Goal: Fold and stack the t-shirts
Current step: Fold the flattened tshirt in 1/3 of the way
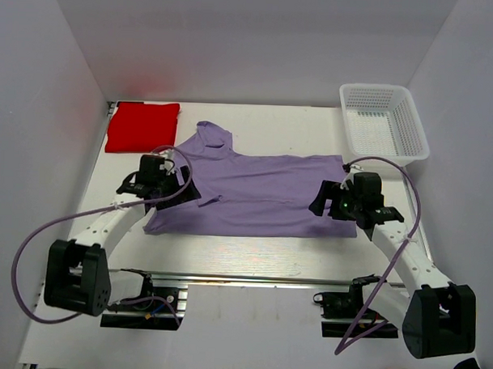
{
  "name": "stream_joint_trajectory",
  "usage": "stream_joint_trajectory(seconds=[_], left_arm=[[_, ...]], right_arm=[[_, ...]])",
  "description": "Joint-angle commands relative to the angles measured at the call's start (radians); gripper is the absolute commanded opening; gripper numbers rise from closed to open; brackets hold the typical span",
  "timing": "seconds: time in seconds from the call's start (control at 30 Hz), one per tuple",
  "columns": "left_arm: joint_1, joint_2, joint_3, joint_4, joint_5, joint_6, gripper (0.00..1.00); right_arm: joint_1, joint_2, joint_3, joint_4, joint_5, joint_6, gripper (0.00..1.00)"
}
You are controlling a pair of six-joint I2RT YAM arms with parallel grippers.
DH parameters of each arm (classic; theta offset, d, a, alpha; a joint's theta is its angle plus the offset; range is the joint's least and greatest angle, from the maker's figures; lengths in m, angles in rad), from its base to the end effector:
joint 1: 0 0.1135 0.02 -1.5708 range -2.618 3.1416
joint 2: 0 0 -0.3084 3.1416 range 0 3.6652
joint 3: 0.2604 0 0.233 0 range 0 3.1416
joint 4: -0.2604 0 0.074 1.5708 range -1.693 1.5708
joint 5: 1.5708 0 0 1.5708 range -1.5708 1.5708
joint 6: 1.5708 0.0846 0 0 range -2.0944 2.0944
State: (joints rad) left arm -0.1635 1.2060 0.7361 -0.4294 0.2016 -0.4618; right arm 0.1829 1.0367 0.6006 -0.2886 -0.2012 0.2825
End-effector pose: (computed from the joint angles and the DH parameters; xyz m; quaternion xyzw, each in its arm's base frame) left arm 0.2296 -0.0550 0.2303 -0.1068 0.9339 -0.1912 0.2827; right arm 0.2033 0.0548 0.2342 0.0040 0.9082 0.1833 0.3763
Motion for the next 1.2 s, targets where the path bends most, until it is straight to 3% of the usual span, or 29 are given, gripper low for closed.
stream_joint_trajectory(seconds=[0.0, 0.37, 0.57, 0.77, 0.9, 1.17], left_arm=[[-0.048, 0.055, 0.031, 0.047, 0.036, 0.037, 0.99], [-0.152, 0.148, 0.049, 0.072, -0.119, 0.129, 0.99], [-0.185, 0.225, 0.086, 0.073, -0.177, 0.175, 0.94], [-0.205, 0.276, 0.127, 0.104, -0.211, 0.207, 0.78], [-0.214, 0.343, 0.172, 0.086, -0.243, 0.216, 0.62], [-0.223, 0.379, 0.201, 0.037, -0.229, 0.236, 0.61]], right_arm=[[-0.003, 0.006, 0.048, 0.011, 0.032, 0.01, 0.9], [-0.003, 0.078, 0.062, 0.0, 0.057, 0.026, 0.9], [-0.006, 0.102, 0.073, -0.011, 0.075, 0.02, 0.9], [-0.003, 0.123, 0.084, -0.014, 0.092, 0.017, 0.9], [-0.007, 0.137, 0.087, -0.017, 0.103, 0.014, 0.9], [-0.005, 0.154, 0.102, -0.03, 0.121, 0.014, 0.9]])
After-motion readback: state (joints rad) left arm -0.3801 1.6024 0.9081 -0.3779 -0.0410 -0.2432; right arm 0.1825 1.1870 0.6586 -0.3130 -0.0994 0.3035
